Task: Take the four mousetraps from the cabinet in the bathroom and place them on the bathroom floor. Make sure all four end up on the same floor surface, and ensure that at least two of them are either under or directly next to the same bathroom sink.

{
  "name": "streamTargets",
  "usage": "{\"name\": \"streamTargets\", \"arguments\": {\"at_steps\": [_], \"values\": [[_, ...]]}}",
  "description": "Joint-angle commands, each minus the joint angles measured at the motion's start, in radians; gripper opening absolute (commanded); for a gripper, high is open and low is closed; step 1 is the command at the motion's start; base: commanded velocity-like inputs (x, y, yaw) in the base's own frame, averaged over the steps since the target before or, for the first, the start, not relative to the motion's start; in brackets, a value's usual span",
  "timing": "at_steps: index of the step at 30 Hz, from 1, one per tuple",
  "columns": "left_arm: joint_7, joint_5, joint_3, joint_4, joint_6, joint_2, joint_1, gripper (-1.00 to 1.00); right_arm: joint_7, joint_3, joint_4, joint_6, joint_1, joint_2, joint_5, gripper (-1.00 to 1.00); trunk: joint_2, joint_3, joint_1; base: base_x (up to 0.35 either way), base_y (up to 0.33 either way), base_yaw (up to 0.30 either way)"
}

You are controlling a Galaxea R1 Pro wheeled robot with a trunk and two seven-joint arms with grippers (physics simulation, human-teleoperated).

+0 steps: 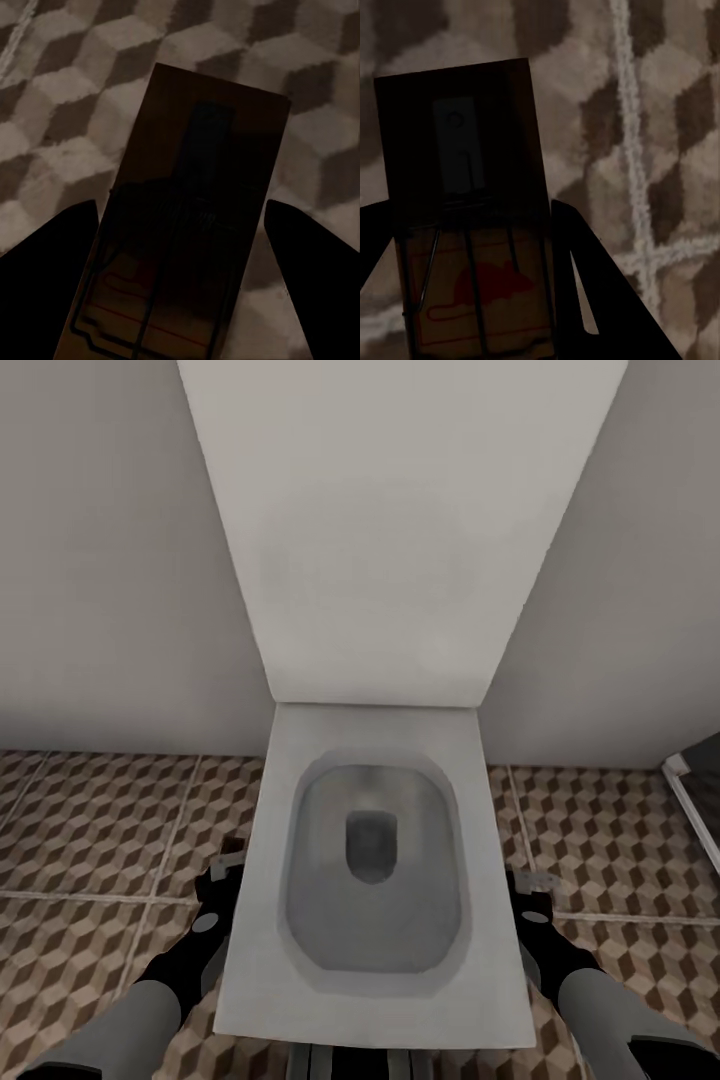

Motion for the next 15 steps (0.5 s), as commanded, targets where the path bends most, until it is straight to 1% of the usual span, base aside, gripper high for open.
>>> {"name": "streamTargets", "arguments": {"at_steps": [1, 6, 15], "values": [[0.006, 0.009, -0.009, 0.000, -0.004, 0.001, -0.001, -1.00, 0.002, -0.006, 0.001, -0.005, 0.000, 0.001, -0.001, -1.00, 0.000, -0.001, 0.000, 0.096, 0.006, 0.000], [0.006, 0.009, -0.009, 0.000, -0.004, 0.001, -0.001, -1.00, 0.002, -0.006, 0.001, -0.005, 0.000, 0.001, 0.000, -1.00, 0.000, -0.001, 0.000, 0.042, 0.003, 0.000], [0.006, 0.009, -0.010, 0.000, -0.004, 0.000, 0.000, -1.00, 0.002, -0.005, 0.001, -0.005, 0.000, 0.001, 0.001, -1.00, 0.000, -0.001, 0.000, 0.006, 0.000, 0.000]]}}
